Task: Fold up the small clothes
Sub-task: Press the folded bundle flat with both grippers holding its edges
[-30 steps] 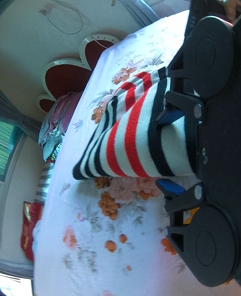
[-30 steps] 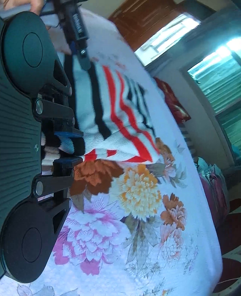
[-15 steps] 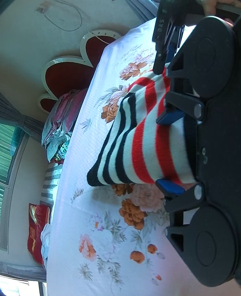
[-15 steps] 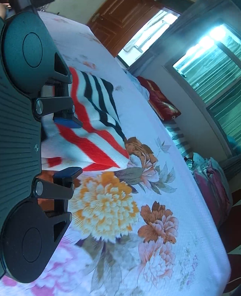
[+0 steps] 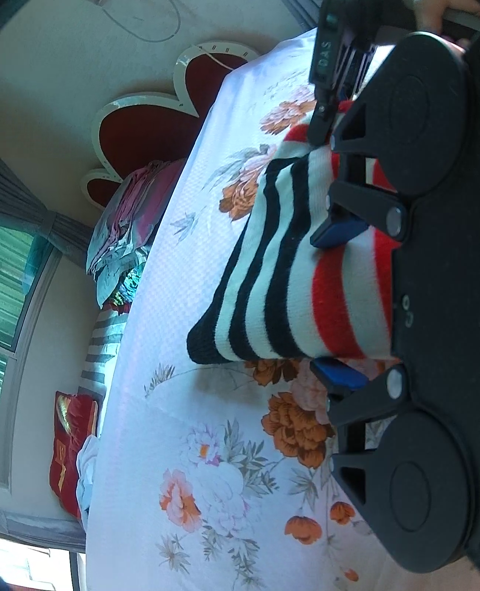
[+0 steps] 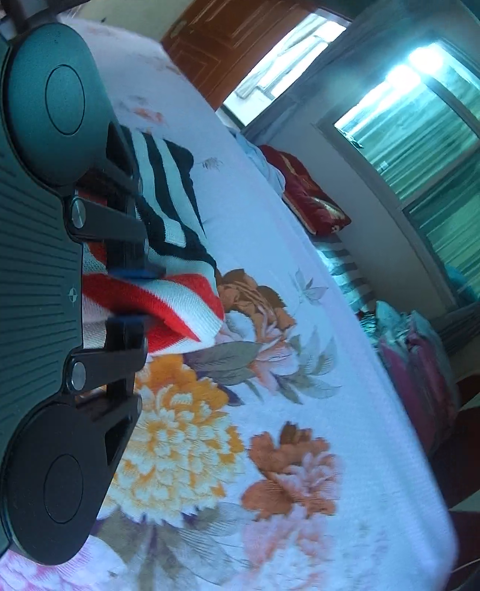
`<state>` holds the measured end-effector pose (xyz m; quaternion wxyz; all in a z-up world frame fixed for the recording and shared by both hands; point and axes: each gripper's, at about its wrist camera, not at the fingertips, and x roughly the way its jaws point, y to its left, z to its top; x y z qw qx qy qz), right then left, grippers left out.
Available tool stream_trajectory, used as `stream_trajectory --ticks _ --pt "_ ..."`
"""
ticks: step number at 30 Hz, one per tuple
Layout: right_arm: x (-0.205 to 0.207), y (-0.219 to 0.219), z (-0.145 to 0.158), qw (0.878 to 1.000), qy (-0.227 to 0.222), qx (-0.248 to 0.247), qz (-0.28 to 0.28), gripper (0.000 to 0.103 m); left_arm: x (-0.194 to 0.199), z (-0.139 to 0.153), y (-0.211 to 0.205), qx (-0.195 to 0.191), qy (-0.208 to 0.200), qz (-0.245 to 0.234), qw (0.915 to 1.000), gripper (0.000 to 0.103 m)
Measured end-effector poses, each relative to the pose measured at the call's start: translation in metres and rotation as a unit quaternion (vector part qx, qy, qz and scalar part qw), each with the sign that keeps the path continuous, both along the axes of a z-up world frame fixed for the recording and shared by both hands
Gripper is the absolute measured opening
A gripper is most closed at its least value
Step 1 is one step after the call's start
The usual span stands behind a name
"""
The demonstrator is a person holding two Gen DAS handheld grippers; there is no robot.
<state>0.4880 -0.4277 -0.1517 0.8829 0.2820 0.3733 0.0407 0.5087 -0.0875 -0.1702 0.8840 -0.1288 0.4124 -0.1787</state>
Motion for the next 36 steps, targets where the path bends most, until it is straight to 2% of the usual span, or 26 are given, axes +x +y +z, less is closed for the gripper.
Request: stream_trajectory --ticks 3,5,6,9,13,15,17,20,22,24,25,27,29,36 --pt "-0.005 0.012 0.007 0.997 -0.036 -0.058 0.03 0.012 0.0 -0.006 -0.002 0.008 -0.006 0.003 0.9999 0.058" --pt "-0.003 0.012 -0.002 0.996 -0.025 -0.078 0.035 0.012 -0.003 -0.01 -0.003 0.013 -0.012 0.001 0.9999 0.058" --pt "-0.002 0.007 -0.01 0.997 -0.013 -0.076 0.028 0.012 -0.003 -0.012 -0.004 0.011 -0.013 0.001 0.9999 0.058" --pt "-0.003 -0.011 -0.023 1.0 0.003 -0.014 0.002 0.012 -0.004 -0.013 -0.004 0.008 -0.012 0.002 0.9999 0.058" --pt "-0.01 -0.016 -0.013 1.0 0.0 -0.006 -0.013 0.012 -0.004 -0.006 -0.002 0.012 -0.011 -0.002 0.9999 0.058" --pt "-0.016 -0.014 0.001 1.0 -0.014 -0.02 -0.016 0.012 -0.008 0.001 -0.002 0.016 -0.015 -0.001 0.9998 0.057" --pt "-0.02 -0.005 0.015 0.999 -0.031 -0.045 -0.005 0.013 -0.01 0.006 -0.003 0.02 -0.022 -0.002 0.9996 0.06" --pt "-0.017 0.012 0.023 0.996 -0.046 -0.079 0.016 0.02 -0.013 0.008 -0.008 0.032 -0.03 -0.008 0.999 0.063" --pt "-0.013 0.018 0.018 0.994 -0.039 -0.096 0.023 0.03 -0.011 0.001 -0.011 0.044 -0.02 -0.012 0.9988 0.065" --pt "-0.006 0.019 0.002 0.992 -0.006 -0.121 0.024 0.031 -0.01 -0.004 -0.01 0.042 -0.013 -0.007 0.999 0.071" --pt "-0.003 0.017 -0.005 0.992 0.009 -0.121 0.018 0.031 -0.009 -0.005 -0.009 0.041 -0.012 -0.004 0.9991 0.074" --pt "-0.007 0.005 -0.01 0.996 0.009 -0.092 0.008 0.031 -0.009 -0.004 -0.008 0.037 -0.005 0.0 0.9993 0.073" --pt "-0.011 0.004 -0.003 0.996 0.003 -0.094 0.005 0.031 -0.011 0.001 -0.008 0.039 -0.008 -0.001 0.9992 0.07" --pt "-0.031 0.016 0.023 0.994 -0.036 -0.101 0.029 0.031 -0.024 0.015 -0.004 0.044 -0.02 -0.004 0.9988 0.069"
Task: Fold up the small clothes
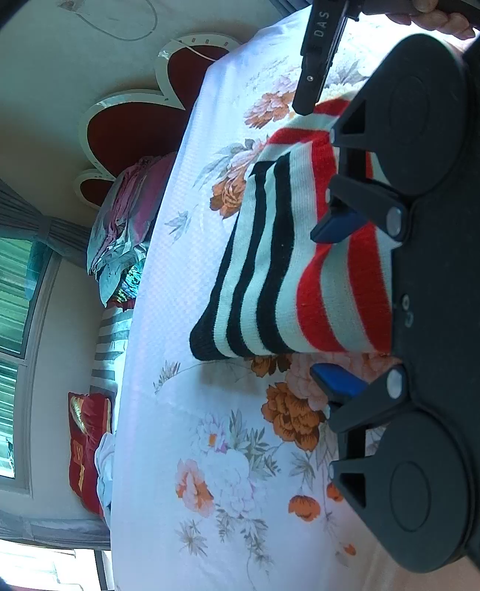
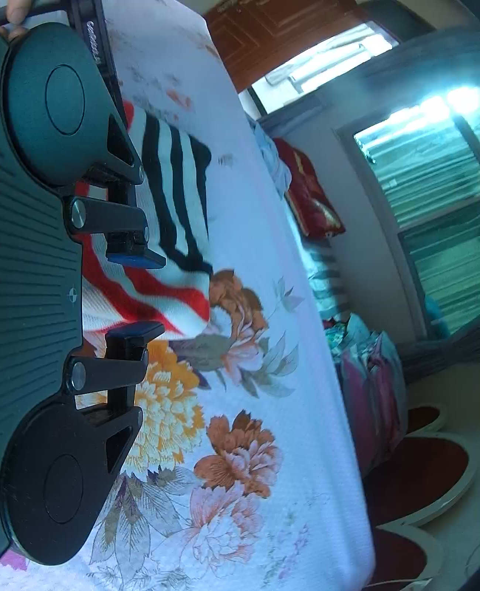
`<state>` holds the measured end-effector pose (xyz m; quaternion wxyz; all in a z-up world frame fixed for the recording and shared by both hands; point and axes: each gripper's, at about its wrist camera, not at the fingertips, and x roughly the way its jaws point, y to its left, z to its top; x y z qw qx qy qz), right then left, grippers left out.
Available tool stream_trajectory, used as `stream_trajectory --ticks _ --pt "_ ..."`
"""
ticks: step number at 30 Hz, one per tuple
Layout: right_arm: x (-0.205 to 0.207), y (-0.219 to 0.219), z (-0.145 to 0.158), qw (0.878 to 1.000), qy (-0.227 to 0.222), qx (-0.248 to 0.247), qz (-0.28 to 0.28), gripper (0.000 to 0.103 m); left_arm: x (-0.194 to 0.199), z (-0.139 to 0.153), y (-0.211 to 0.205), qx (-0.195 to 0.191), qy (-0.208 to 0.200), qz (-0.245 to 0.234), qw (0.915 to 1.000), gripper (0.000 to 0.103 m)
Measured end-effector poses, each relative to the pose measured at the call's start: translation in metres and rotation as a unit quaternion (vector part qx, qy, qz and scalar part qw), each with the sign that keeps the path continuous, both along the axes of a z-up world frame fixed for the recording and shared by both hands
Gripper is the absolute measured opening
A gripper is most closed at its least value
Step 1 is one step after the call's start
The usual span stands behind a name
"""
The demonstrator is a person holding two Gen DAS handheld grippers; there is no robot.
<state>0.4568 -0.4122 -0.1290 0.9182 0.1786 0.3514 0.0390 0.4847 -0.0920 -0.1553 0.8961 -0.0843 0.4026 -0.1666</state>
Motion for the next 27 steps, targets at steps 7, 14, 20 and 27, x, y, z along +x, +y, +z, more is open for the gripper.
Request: stream_trajectory --ticks 7,14,20,27 --pt "-0.022 0.013 0.001 1.0 -0.001 -0.006 0.021 0.031 -0.023 0.007 0.002 0.002 -0.006 -0.017 0.9998 0.069" --pt "-0.029 0.009 -0.029 0.999 0.03 -0.012 0.012 0.032 -0.031 -0.012 0.006 0.003 0.005 -0.024 0.9997 0.074" --pt "-0.046 0.007 -0.01 1.0 0.021 0.005 0.017 0.032 -0.039 0.002 0.011 -0.004 0.011 -0.02 0.9997 0.07" --pt "-0.09 0.009 -0.004 0.999 0.027 0.019 0.036 0.032 -0.069 0.003 0.027 -0.024 0.023 -0.032 0.9989 0.071"
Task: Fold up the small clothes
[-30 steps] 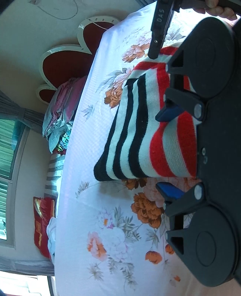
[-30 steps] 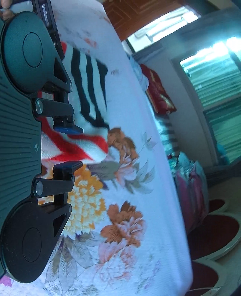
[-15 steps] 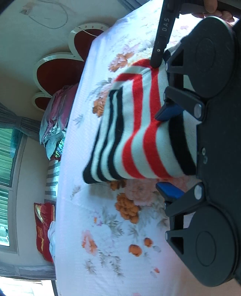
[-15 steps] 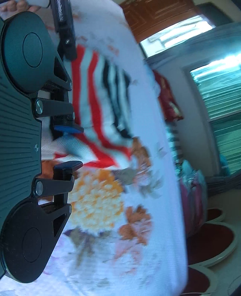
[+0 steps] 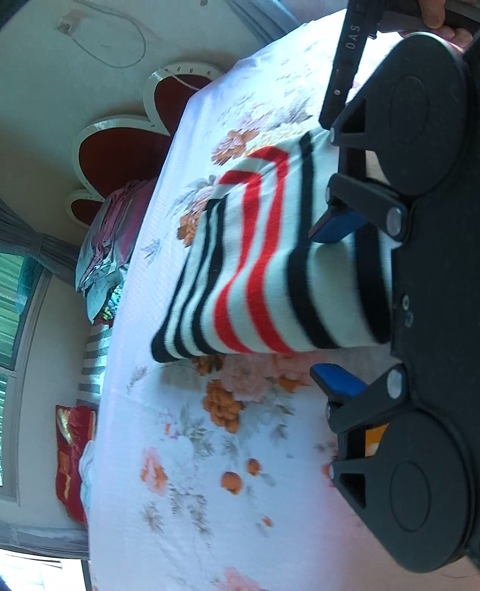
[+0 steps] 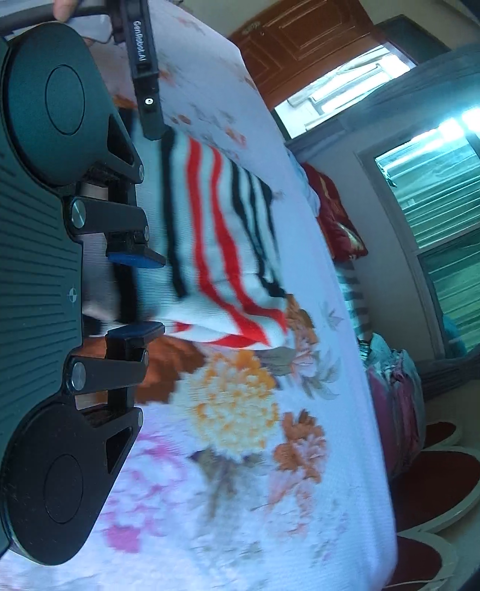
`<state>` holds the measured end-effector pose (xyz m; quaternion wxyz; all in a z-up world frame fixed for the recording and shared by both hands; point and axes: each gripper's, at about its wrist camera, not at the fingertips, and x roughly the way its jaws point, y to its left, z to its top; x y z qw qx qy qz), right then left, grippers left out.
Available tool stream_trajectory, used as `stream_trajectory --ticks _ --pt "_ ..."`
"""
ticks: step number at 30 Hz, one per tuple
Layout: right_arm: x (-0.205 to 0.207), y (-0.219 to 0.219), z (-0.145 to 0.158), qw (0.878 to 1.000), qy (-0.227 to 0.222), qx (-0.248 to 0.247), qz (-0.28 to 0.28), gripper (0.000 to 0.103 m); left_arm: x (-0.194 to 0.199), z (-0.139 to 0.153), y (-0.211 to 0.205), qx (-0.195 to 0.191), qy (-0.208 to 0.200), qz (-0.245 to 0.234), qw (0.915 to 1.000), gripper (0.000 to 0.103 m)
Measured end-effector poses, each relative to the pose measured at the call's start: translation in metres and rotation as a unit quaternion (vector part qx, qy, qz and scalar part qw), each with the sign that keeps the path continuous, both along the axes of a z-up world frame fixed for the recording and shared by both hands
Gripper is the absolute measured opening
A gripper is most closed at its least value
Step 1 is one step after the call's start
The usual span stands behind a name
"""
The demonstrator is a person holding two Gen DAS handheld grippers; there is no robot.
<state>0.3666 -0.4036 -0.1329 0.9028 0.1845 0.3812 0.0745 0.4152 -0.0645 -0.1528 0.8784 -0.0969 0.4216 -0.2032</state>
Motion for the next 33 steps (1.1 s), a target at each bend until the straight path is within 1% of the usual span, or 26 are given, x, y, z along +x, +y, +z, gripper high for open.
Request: stream_trajectory --ticks 3,6,8,9,12,13,14,15,17,18,19,20,21,22,23,27,29,33 --pt "-0.017 -0.002 -0.009 1.0 0.016 0.011 -0.004 0.032 -0.007 -0.009 0.005 -0.006 0.017 -0.005 0.9998 0.071" --pt "-0.027 -0.004 -0.023 0.999 0.033 0.004 -0.011 0.032 -0.011 -0.022 0.008 -0.013 0.029 -0.01 0.9995 0.07" --pt "-0.029 -0.012 -0.032 0.999 0.038 0.032 -0.02 0.032 -0.013 -0.028 0.011 -0.018 0.028 -0.009 0.9994 0.07" --pt "-0.03 -0.015 -0.033 0.998 0.04 0.04 -0.023 0.032 -0.013 -0.028 0.011 -0.019 0.029 -0.008 0.9994 0.07" --pt "-0.032 -0.013 -0.026 0.998 0.042 0.038 -0.023 0.032 -0.014 -0.024 0.01 -0.014 0.034 -0.005 0.9993 0.069" --pt "-0.034 -0.013 -0.026 0.998 0.04 0.037 -0.021 0.032 -0.016 -0.023 0.009 -0.009 0.032 -0.007 0.9994 0.071" --pt "-0.033 -0.012 -0.03 0.998 0.046 0.036 -0.012 0.032 -0.017 -0.025 0.008 -0.003 0.031 -0.01 0.9995 0.075" --pt "-0.033 -0.014 -0.034 0.998 0.051 0.041 -0.007 0.032 -0.017 -0.028 0.007 -0.001 0.034 -0.013 0.9993 0.075" --pt "-0.029 -0.021 -0.03 0.997 0.057 0.058 -0.01 0.034 -0.015 -0.025 0.009 -0.005 0.039 -0.008 0.9992 0.077" --pt "-0.027 -0.023 -0.025 0.997 0.051 0.062 -0.009 0.038 -0.013 -0.022 0.008 -0.003 0.038 -0.002 0.9993 0.077" --pt "-0.026 -0.025 -0.021 0.997 0.044 0.061 -0.011 0.047 -0.013 -0.018 0.008 -0.001 0.032 0.002 0.9995 0.076" --pt "-0.024 -0.026 -0.017 0.997 0.038 0.059 -0.013 0.053 -0.012 -0.014 0.007 0.001 0.025 0.005 0.9997 0.078" --pt "-0.021 -0.028 -0.014 0.998 0.032 0.061 -0.014 0.063 -0.01 -0.01 0.005 0.003 0.019 0.009 0.9998 0.08" --pt "-0.017 -0.031 -0.011 0.997 0.027 0.067 -0.015 0.065 -0.007 -0.007 0.004 0.002 0.015 0.012 0.9998 0.085" --pt "-0.013 -0.034 -0.01 0.997 0.024 0.073 -0.017 0.065 -0.004 -0.006 0.003 0.001 0.014 0.013 0.9998 0.087" --pt "0.012 -0.044 -0.013 0.994 0.031 0.099 -0.023 0.065 0.015 -0.006 -0.003 -0.019 0.037 0.011 0.9991 0.087" --pt "0.025 -0.047 -0.016 0.992 0.038 0.116 -0.02 0.065 0.025 -0.01 -0.007 -0.022 0.045 0.009 0.9987 0.087" --pt "0.051 -0.052 -0.031 0.988 0.058 0.142 -0.021 0.072 0.04 -0.019 -0.016 -0.035 0.059 0.006 0.9976 0.087"
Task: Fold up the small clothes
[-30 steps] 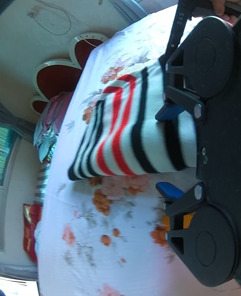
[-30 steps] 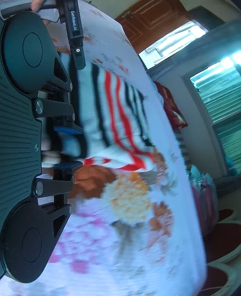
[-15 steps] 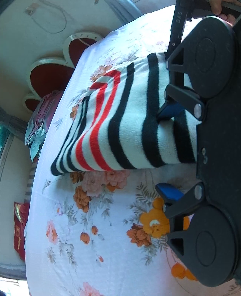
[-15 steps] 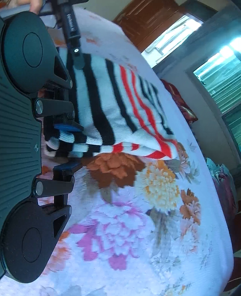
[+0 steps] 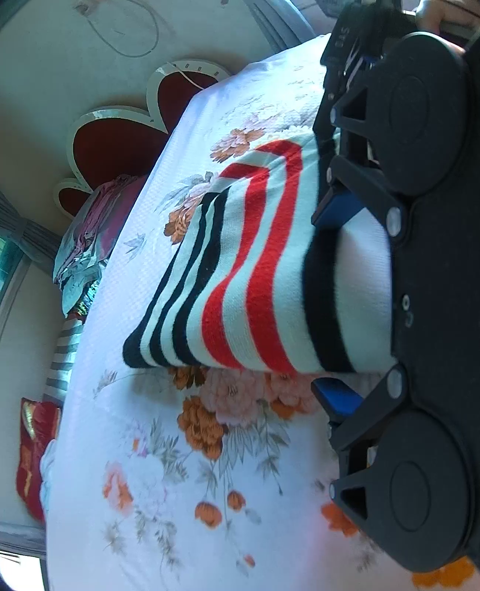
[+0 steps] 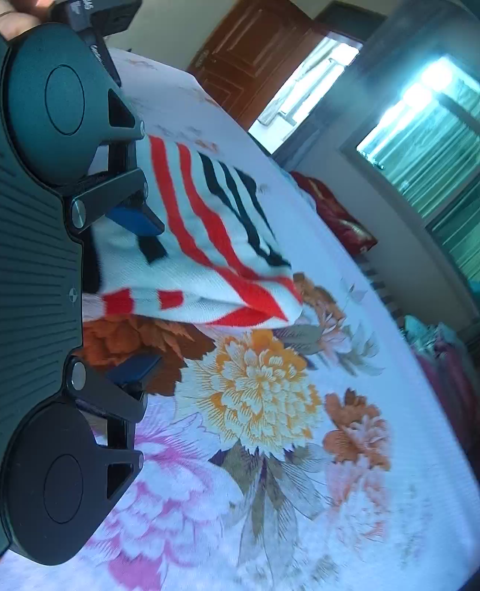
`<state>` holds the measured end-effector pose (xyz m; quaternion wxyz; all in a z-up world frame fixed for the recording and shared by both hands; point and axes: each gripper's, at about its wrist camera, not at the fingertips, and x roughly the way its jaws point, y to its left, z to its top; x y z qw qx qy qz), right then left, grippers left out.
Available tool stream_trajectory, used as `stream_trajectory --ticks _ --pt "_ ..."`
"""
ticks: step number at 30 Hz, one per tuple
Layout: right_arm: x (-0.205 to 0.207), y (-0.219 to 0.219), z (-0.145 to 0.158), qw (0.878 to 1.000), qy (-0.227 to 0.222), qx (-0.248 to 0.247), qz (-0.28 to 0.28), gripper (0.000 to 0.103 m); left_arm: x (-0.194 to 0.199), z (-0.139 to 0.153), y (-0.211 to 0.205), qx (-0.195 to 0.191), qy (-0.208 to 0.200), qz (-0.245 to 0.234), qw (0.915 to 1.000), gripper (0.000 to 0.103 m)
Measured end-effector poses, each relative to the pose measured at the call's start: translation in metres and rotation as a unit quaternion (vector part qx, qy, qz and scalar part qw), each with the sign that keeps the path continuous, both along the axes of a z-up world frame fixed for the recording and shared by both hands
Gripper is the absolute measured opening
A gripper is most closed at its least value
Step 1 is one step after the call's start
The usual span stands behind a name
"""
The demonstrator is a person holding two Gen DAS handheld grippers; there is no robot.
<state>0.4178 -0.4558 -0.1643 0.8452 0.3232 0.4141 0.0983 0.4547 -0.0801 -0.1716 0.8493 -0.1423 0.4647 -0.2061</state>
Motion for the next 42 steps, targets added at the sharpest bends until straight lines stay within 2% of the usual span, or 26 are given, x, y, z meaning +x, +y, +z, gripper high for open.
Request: stream_trajectory --ticks 4,8,9,10,12,13,16,20,27,30,34,42 --pt "0.016 0.001 -0.011 1.0 -0.006 0.013 0.01 0.077 0.01 -0.01 -0.007 -0.007 0.009 -0.005 0.9999 0.089" --pt "0.027 0.014 -0.014 0.999 -0.016 0.007 0.032 0.077 0.013 -0.015 -0.008 -0.019 0.008 -0.005 0.9998 0.088" --pt "0.029 0.02 -0.014 0.999 -0.019 0.002 0.04 0.076 0.014 -0.015 -0.009 -0.018 0.006 -0.007 0.9998 0.087" --pt "0.031 0.024 -0.014 0.999 -0.02 -0.004 0.047 0.061 0.014 -0.016 -0.009 -0.019 0.006 -0.007 0.9998 0.086" --pt "0.033 0.028 -0.017 0.999 -0.015 0.0 0.046 0.055 0.013 -0.015 -0.008 -0.02 0.005 -0.007 0.9998 0.082" --pt "0.033 0.026 -0.019 0.999 -0.013 0.008 0.044 0.048 0.014 -0.015 -0.007 -0.022 0.005 -0.006 0.9997 0.076" --pt "0.032 0.02 -0.023 0.999 -0.006 0.036 0.038 0.04 0.012 -0.012 -0.004 -0.027 0.001 -0.005 0.9996 0.066" --pt "0.027 0.021 -0.016 0.998 -0.015 0.048 0.033 0.036 0.008 -0.004 -0.002 -0.032 -0.009 -0.002 0.9994 0.054" --pt "0.025 0.035 0.011 0.995 -0.042 0.079 0.032 0.034 -0.001 0.026 0.01 -0.047 -0.037 -0.009 0.9982 0.051" --pt "0.025 0.059 0.026 0.994 -0.056 0.081 0.041 0.034 -0.004 0.04 0.031 -0.044 -0.046 -0.005 0.998 0.051" --pt "0.029 0.105 0.039 0.992 -0.068 0.095 0.053 0.034 -0.009 0.058 0.079 -0.037 -0.063 0.006 0.9974 0.051" --pt "0.054 0.261 0.057 0.989 -0.086 0.092 0.081 0.034 -0.003 0.073 0.222 -0.034 -0.086 0.035 0.9951 0.051"
